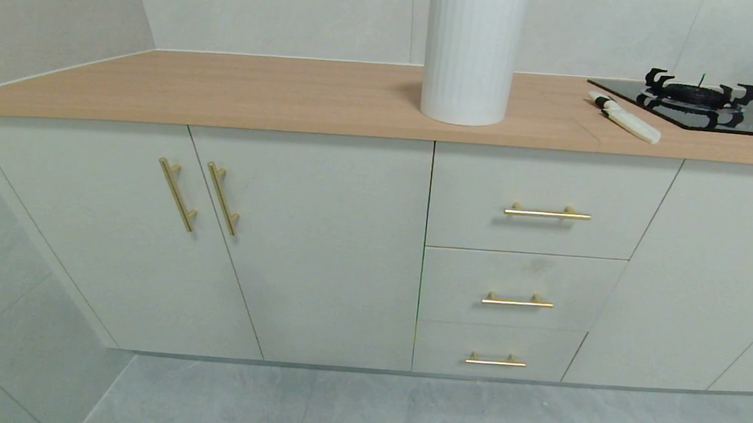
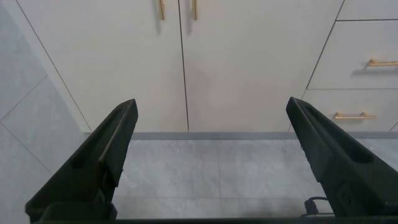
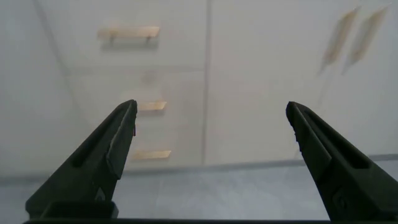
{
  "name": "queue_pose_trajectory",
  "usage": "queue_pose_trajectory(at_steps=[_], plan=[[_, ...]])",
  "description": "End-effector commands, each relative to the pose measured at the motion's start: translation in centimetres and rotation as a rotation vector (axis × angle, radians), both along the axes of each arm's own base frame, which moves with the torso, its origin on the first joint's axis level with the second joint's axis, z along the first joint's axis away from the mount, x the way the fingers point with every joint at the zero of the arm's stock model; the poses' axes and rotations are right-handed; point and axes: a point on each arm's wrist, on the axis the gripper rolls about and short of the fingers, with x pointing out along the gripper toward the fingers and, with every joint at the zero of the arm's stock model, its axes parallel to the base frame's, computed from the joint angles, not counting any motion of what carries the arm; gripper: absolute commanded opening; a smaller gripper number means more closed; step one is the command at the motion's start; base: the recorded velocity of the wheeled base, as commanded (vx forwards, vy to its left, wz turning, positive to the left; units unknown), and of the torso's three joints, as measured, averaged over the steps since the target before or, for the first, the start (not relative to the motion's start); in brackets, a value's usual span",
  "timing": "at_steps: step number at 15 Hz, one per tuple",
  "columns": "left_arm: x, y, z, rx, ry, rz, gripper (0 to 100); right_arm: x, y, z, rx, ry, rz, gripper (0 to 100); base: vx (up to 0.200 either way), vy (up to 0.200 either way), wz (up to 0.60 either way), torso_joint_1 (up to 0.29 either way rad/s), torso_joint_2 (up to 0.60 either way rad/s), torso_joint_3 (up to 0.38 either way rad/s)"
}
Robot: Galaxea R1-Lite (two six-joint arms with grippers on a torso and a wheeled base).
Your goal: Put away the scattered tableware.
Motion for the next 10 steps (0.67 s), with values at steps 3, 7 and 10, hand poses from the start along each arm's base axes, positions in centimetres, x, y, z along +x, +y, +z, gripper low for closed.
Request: queue_pose_trajectory(at_steps=[3,7,10], plan=[[0.00,0.00,0.01,0.000,0.000,0.001,100,0.76,0.05,-2.46,0.003,0.100,0.019,100,0.000,0.000,0.00,0.000,0.00,0.000],[0.00,0.00,0.01,0.006,0.000,0.001,100,0.76,0.06,-2.43,0.003,0.097,0.030,100,0.000,0.000,0.00,0.000,0.00,0.000],[0.00,0.00,0.01,0.000,0.000,0.001,100,0.75,0.08,-2.44,0.004,0.096,0.036,100,0.000,0.000,0.00,0.000,0.00,0.000]])
